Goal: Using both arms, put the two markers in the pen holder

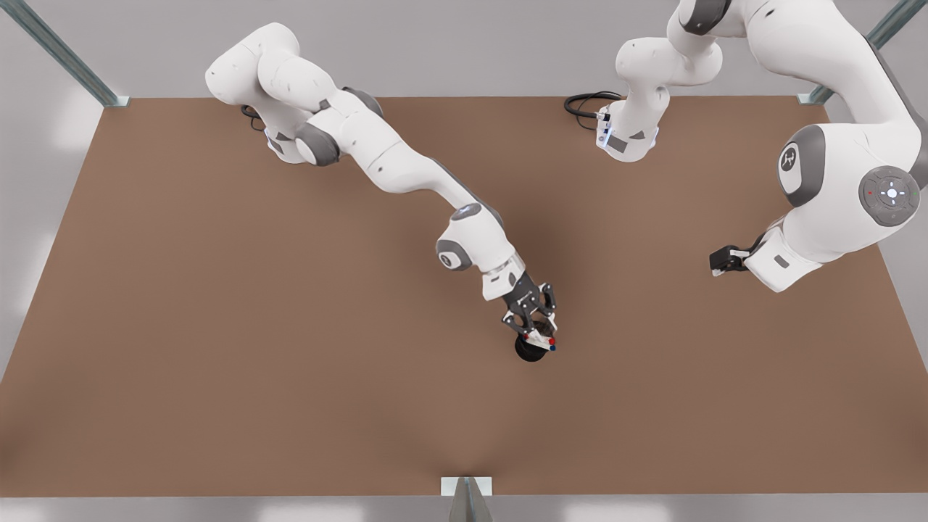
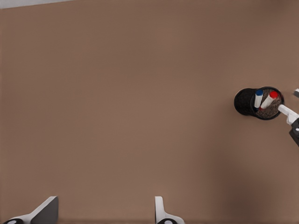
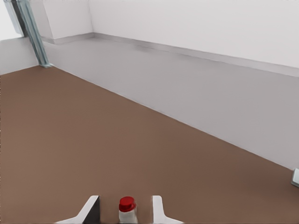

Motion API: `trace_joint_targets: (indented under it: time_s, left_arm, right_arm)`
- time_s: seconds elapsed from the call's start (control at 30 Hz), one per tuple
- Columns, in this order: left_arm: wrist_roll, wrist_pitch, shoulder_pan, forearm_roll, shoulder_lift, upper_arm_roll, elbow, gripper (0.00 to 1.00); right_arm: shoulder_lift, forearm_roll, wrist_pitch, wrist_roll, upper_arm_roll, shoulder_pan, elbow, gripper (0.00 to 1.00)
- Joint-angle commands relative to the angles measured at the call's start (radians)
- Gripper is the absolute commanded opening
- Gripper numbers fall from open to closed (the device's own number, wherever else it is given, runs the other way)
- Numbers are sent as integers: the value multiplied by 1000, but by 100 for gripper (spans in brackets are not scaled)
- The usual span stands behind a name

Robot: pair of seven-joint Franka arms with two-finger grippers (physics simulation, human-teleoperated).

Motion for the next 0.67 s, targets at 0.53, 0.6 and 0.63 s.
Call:
trace_joint_targets:
  time_s: [0.53, 0.6, 0.63]
  left_arm:
    - [-36, 0, -7, 1, -1, 0, 0, 100]
    - [-37, -2, -7, -1, -1, 0, 0, 100]
    - [-39, -2, -7, -1, -1, 0, 0, 100]
  right_arm:
    - [-1072, 134, -1233, -355, 183, -796, -831, 100]
    - [-1056, 136, -1177, -363, 183, -791, -816, 100]
    - [-1047, 139, -1170, -361, 185, -790, -816, 100]
